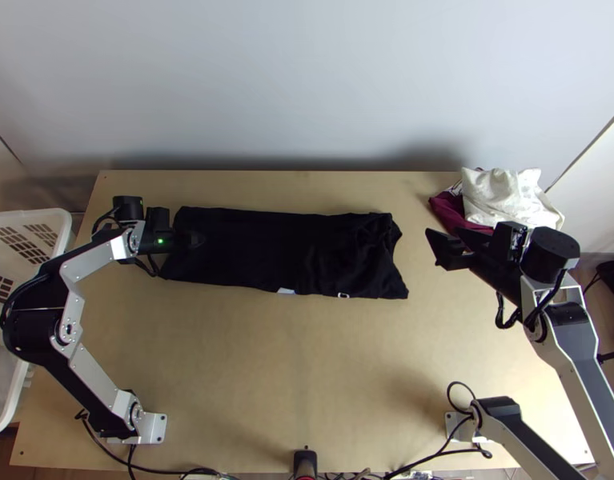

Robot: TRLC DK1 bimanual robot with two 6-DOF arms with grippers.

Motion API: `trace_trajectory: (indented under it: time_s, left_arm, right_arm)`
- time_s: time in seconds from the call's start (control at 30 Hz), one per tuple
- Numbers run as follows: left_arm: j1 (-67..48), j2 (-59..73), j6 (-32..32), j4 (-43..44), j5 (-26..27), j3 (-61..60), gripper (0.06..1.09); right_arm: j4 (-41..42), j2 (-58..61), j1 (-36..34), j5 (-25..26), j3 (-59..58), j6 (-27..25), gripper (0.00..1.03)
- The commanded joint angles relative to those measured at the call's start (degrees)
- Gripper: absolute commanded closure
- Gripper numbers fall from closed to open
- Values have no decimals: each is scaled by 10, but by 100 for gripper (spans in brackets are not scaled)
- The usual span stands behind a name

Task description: Fold the t-shirt

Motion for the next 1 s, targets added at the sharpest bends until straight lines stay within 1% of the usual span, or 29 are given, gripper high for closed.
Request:
trace_trajectory:
  time_s: [0.0,0.2,0.33,0.5,0.6,0.67,0.73,0.83,0.9,0.97]
  left_arm:
    - [7,8,-8,-21,-21,11,105]
    - [51,-26,-4,-22,-20,-5,105]
    - [100,-82,8,-33,-15,-27,105]
    - [152,-170,43,-96,4,-61,105]
    - [161,-234,54,-135,12,-69,105]
    - [155,-273,57,-157,18,-67,105]
    - [127,-309,57,-182,17,-63,105]
    - [77,-343,47,-197,15,-52,105]
    - [43,-344,30,-199,5,-39,105]
    - [4,-339,23,-202,-21,-25,105]
  right_arm:
    - [-2,-10,-1,-1,-3,0,4]
    - [-2,-14,1,-1,-10,5,4]
    - [-1,-28,2,-1,-23,6,4]
    - [2,-43,2,-1,-38,6,4]
    - [6,-47,3,-1,-46,7,4]
    - [9,-47,4,-1,-49,13,4]
    - [11,-48,8,-1,-55,15,4]
    - [13,-51,13,-1,-63,16,4]
    - [14,-55,15,-1,-67,16,4]
    - [14,-60,16,-1,-72,17,4]
